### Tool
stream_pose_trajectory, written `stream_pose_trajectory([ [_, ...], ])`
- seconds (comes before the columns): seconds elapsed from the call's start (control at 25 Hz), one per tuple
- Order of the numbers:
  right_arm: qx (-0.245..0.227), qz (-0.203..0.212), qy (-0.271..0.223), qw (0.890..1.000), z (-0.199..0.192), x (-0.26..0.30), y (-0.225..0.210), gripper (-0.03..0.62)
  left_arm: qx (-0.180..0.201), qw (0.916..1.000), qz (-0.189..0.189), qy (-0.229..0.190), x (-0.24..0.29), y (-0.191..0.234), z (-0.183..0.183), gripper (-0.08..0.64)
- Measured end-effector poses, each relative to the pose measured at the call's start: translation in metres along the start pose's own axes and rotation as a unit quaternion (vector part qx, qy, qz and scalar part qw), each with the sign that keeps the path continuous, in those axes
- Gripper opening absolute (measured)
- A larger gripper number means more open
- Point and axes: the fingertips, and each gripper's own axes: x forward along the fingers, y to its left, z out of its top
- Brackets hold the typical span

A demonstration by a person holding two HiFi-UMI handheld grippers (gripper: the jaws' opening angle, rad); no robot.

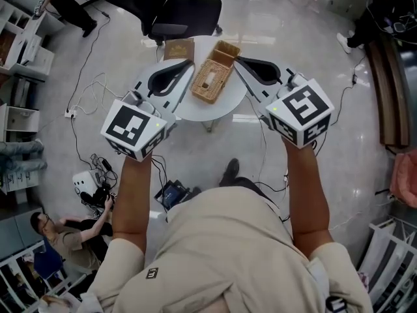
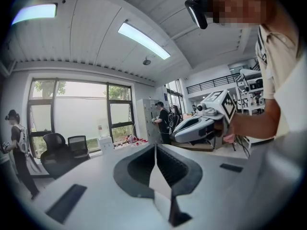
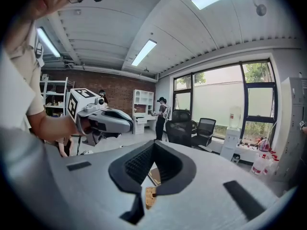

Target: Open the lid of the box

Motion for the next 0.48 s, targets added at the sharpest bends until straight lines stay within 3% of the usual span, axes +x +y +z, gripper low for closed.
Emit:
stream_pose_trajectory([
  [0.48, 0.004, 0.008, 0.012, 1.0, -0.023, 0.002, -0.05, -0.008, -0.006, 1.0, 0.001, 0.003, 0.056, 0.004, -0.009, 0.014],
])
